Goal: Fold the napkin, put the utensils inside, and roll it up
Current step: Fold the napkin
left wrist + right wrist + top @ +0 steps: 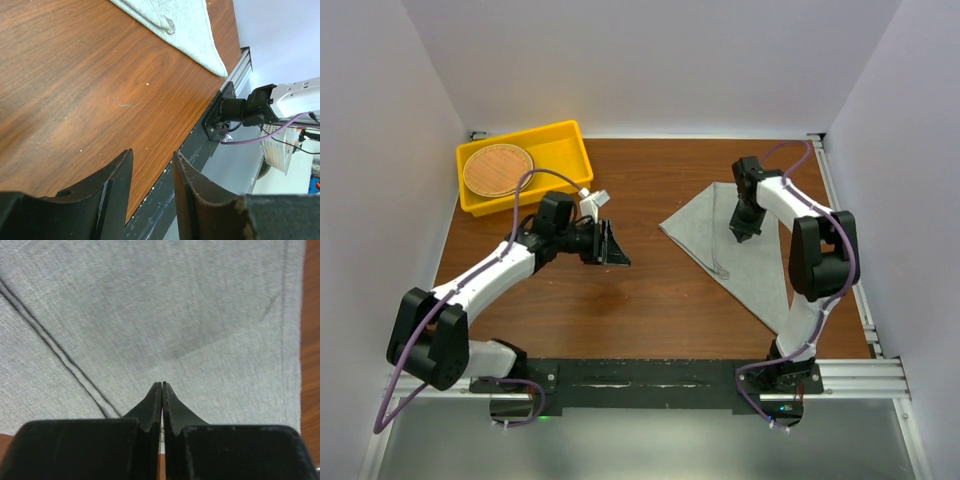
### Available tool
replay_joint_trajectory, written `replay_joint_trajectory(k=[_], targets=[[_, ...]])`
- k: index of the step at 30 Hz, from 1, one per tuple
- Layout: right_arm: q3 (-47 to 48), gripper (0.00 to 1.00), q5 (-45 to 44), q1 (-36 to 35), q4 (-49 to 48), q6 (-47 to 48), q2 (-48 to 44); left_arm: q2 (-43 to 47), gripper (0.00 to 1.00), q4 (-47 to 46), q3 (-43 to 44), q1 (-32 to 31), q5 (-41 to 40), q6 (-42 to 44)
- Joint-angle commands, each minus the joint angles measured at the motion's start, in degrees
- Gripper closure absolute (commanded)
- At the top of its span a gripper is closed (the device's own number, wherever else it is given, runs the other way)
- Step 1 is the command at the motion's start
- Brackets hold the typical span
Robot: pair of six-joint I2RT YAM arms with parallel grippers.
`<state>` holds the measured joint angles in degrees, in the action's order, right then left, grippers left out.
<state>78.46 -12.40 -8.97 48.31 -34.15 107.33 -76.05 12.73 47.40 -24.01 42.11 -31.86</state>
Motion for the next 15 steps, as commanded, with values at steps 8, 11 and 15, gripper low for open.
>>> replay_joint_trajectory(k=[8, 11, 15], targets=[[6.18, 1.00, 0.01, -2.36, -1.91, 2.07, 5.87, -1.47, 0.57, -1.39, 1.65, 1.51, 0.34, 1.09], [7.32, 1.00, 0.36, -3.24, -2.17, 1.98, 7.45, -1.73, 0.57, -1.57, 1.65, 1.95, 0.52, 1.44], [9.34, 1.00, 0.63, -4.12, -2.52, 2.60, 9.91, -2.35, 0.57, -1.57, 1.65, 2.48, 0.96, 1.62]])
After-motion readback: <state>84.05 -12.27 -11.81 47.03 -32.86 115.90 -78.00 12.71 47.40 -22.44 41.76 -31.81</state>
